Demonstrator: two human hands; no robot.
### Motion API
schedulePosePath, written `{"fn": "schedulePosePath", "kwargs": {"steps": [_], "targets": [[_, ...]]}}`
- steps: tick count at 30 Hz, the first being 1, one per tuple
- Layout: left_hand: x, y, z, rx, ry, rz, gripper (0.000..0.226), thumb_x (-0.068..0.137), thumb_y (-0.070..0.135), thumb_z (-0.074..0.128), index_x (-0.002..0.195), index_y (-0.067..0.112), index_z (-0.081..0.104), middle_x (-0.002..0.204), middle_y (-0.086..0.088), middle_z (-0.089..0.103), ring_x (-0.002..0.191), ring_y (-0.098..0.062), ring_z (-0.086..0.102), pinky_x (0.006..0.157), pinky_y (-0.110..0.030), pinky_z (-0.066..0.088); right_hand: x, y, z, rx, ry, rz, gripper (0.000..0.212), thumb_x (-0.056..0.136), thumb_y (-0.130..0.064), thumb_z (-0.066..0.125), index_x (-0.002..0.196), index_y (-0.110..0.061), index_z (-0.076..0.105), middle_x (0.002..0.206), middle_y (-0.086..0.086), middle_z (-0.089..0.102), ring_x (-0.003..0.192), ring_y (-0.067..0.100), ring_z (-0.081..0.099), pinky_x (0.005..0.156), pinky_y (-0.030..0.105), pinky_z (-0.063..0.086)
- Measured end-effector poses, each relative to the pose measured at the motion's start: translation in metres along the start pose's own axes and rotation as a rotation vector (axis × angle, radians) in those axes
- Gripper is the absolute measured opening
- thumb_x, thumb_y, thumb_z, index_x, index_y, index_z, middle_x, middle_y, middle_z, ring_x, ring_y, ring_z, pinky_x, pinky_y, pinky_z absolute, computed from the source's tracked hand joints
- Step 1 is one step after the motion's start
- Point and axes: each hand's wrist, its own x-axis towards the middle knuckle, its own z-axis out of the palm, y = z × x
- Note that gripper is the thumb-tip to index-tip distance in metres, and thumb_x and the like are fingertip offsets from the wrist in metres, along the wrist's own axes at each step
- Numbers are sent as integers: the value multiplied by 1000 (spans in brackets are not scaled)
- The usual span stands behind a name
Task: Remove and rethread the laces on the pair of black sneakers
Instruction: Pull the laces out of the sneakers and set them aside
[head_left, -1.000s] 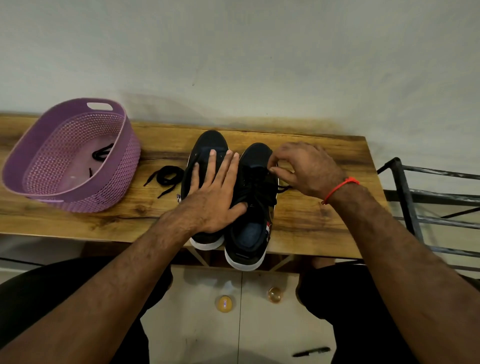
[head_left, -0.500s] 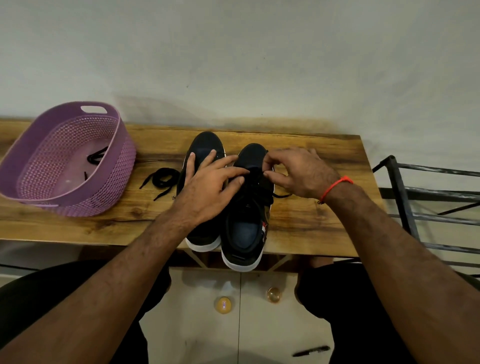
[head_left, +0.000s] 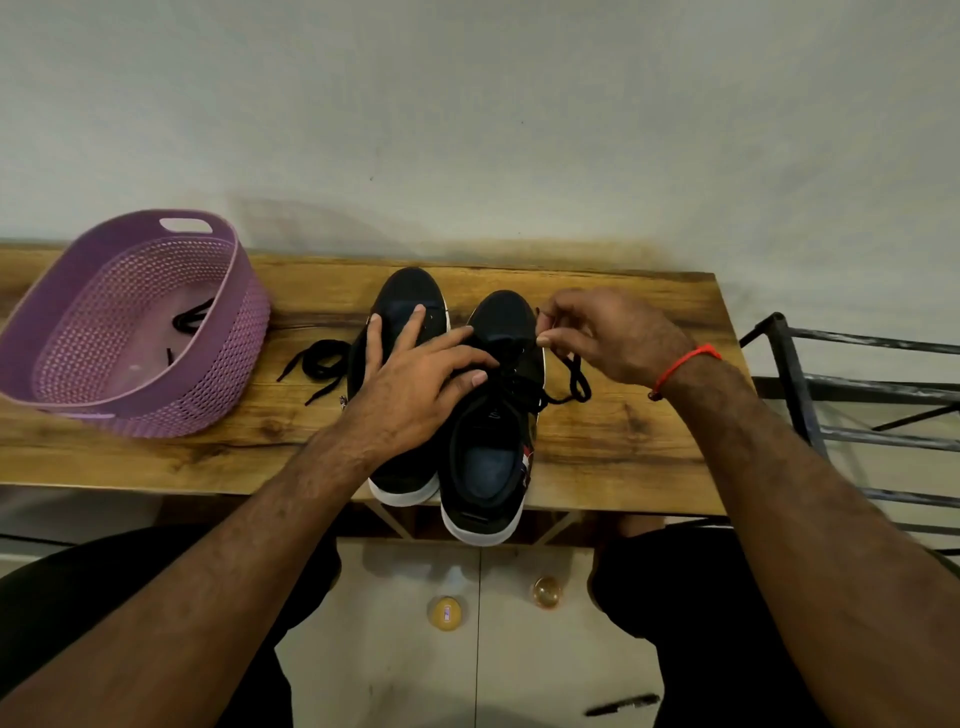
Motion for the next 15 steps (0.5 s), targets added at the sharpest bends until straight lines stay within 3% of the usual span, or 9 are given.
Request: {"fn": "schedulePosePath", "kwargs": {"steps": [3, 5, 8, 11, 15], "targets": [[1, 1, 2, -100, 70, -5, 27, 102, 46, 49, 127, 48, 60, 159, 18, 35, 156, -19, 0, 117, -53, -22, 4, 5, -2, -2, 209, 25, 11, 94, -21, 64, 104, -26, 66, 106, -5, 67, 107, 17, 57, 96, 42, 49], [1, 3, 3, -157, 106, -19, 25, 99, 46, 55, 123, 46, 62, 156, 19, 38, 155, -17, 5, 119, -53, -17, 3, 4, -3, -75, 280, 52, 25, 91, -16, 67, 112, -30, 65, 126, -5, 59, 125, 24, 44, 107, 43, 37], [2, 4, 3, -190, 174, -40, 26, 97, 42, 62, 123, 42, 63, 153, 18, 42, 154, -17, 11, 121, -54, -9, -1, -2, -4, -153, 114, 67, 21, 85, -32, 74, 103, -40, 65, 134, -6, 47, 136, 26, 27, 113, 52, 24], [2, 3, 3, -191, 215, -59, 28, 97, 34, 63, 125, 38, 63, 152, 15, 44, 154, -17, 15, 122, -51, -3, -6, -7, 4, -239, -133, 89, 21, 80, -46, 76, 96, -45, 62, 127, -5, 42, 131, 25, 27, 110, 53, 25], [2, 3, 1, -194, 220, -61, 30, 98, 28, 64, 126, 36, 64, 151, 14, 46, 153, -16, 17, 122, -49, -1, -5, -12, 19, -283, -265, 56, 16, 85, -43, 70, 89, -46, 55, 126, -6, 41, 131, 26, 26, 109, 55, 24]]}}
